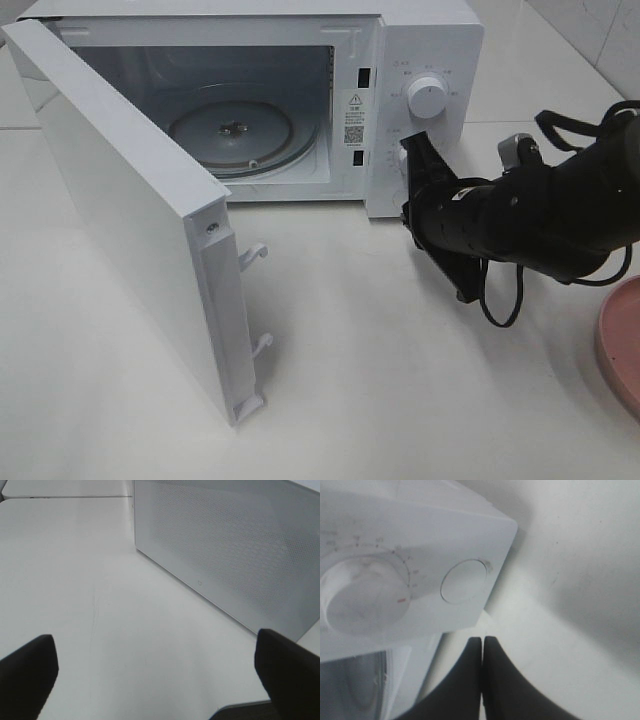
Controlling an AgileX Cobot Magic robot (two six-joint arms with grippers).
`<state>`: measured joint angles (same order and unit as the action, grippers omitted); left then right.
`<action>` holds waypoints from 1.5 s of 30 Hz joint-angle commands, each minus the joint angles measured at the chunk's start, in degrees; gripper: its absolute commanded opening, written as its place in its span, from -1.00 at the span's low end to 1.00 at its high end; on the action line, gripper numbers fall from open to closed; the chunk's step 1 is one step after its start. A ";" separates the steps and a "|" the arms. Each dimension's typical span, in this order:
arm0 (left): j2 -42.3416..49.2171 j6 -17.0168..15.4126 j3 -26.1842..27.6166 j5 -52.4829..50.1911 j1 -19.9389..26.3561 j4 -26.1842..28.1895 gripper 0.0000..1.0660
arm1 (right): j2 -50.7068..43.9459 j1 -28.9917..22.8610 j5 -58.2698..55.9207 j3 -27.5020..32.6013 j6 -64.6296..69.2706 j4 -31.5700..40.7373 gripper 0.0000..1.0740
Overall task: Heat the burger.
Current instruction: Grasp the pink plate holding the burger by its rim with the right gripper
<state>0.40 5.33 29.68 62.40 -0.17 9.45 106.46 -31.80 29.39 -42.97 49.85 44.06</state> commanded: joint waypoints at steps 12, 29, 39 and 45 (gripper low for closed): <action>0.74 -0.06 -0.11 -0.92 -0.29 0.46 0.88 | -6.88 2.58 -26.87 0.00 -34.03 -0.92 -1.00; 0.74 -0.06 -0.11 -0.92 -0.29 0.46 0.88 | -18.22 13.46 -56.49 -0.17 -46.01 -24.47 -0.94; 0.74 -0.06 -0.11 -0.92 -0.29 0.46 0.88 | -26.30 14.21 -67.84 -0.17 -44.35 -34.66 -0.89; 0.74 -0.06 -0.11 -0.92 -0.29 0.46 0.88 | -27.04 19.65 -72.48 -0.17 -43.49 -36.96 -0.75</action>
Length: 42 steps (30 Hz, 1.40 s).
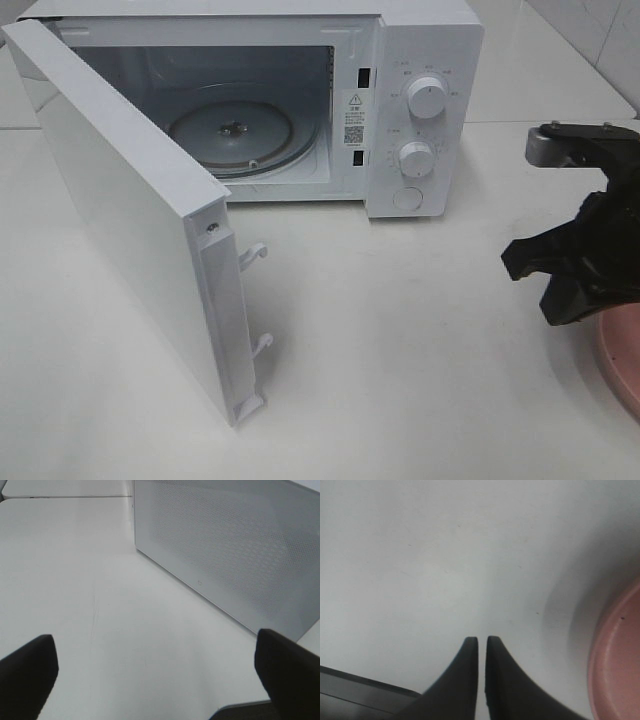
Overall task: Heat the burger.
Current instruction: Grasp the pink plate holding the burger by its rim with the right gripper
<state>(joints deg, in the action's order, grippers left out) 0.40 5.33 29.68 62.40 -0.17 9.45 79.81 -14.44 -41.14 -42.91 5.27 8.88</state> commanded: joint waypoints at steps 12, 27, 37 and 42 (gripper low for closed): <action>0.74 -0.06 -0.11 -0.92 -0.29 0.46 0.88 | -0.40 5.50 -1.43 -0.23 3.38 -12.15 0.92; 0.74 -0.06 -0.11 -0.92 -0.29 0.46 0.88 | 5.90 7.22 0.29 -0.23 7.79 -16.50 0.82; 0.74 -0.06 -0.11 -0.92 -0.29 0.46 0.88 | 12.55 9.45 4.41 -0.23 6.59 -16.33 0.76; 0.74 -0.06 -0.11 -0.92 -0.29 0.46 0.88 | 15.64 9.45 6.25 -0.23 6.30 -16.27 0.74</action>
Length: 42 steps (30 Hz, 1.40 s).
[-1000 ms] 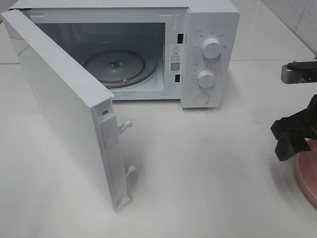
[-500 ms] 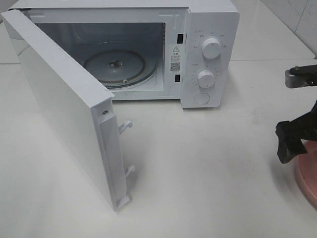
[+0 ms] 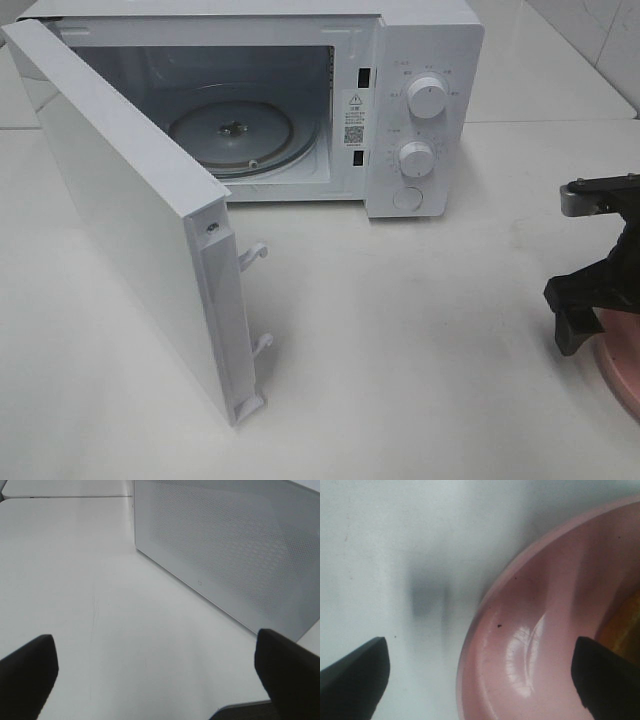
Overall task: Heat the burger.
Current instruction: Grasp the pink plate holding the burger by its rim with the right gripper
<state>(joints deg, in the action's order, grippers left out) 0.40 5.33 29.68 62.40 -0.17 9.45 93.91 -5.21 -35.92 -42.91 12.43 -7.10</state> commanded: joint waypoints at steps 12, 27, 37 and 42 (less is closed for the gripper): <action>0.74 -0.06 -0.11 -0.92 -0.29 0.46 0.88 | 7.85 0.23 4.81 -0.23 -1.72 -0.29 0.65; 0.74 -0.06 -0.11 -0.92 -0.29 0.46 0.88 | 9.40 0.23 4.47 -0.23 0.06 -2.69 -0.84; 0.74 -0.06 -0.11 -0.92 -0.29 0.46 0.88 | 9.40 0.17 3.38 -0.23 0.74 -2.81 -1.00; 0.74 -0.06 -0.11 -0.92 -0.29 0.46 0.88 | 9.40 -1.43 1.66 -0.23 3.27 -4.18 -1.00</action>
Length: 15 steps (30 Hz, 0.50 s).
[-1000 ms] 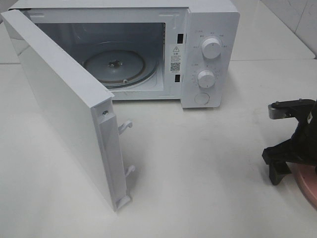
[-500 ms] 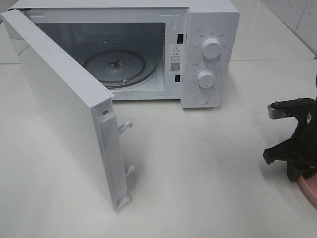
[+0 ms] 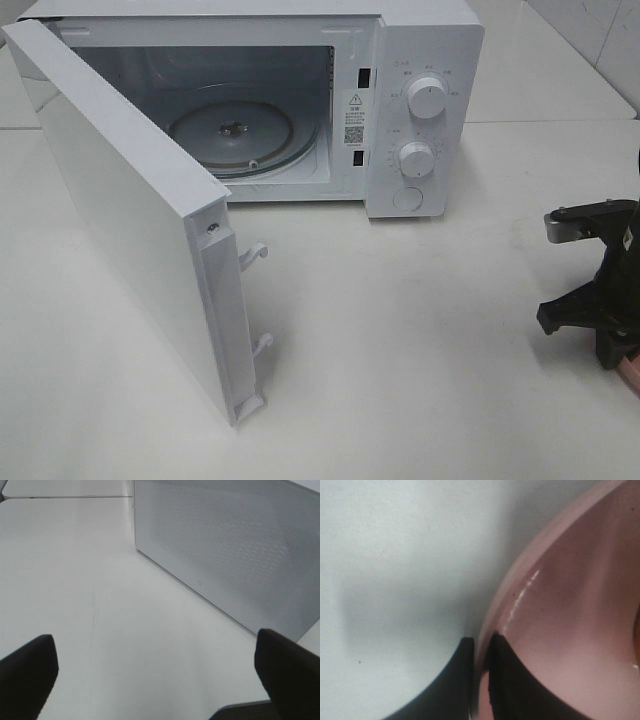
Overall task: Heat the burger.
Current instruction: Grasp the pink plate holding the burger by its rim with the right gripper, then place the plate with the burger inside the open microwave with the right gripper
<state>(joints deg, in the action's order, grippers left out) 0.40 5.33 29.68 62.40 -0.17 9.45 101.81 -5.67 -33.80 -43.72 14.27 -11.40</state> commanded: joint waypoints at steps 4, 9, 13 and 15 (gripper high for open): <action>0.74 -0.06 -0.11 -0.92 -0.29 0.46 0.88 | 1.49 -3.38 -2.58 0.57 6.53 -4.07 -1.00; 0.74 -0.06 -0.11 -0.92 -0.29 0.46 0.88 | 0.69 -5.21 -4.81 0.57 11.75 -8.88 -1.00; 0.74 -0.06 -0.11 -0.92 -0.29 0.46 0.88 | -1.55 -6.59 -6.76 0.57 14.90 -12.66 -1.00; 0.74 -0.06 -0.11 -0.92 -0.29 0.46 0.88 | -2.01 -7.10 -7.56 0.57 15.70 -13.52 -1.00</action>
<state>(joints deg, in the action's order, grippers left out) 0.40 5.33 29.68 62.40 -0.17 9.45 100.38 -12.66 -39.76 -43.49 28.71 -23.84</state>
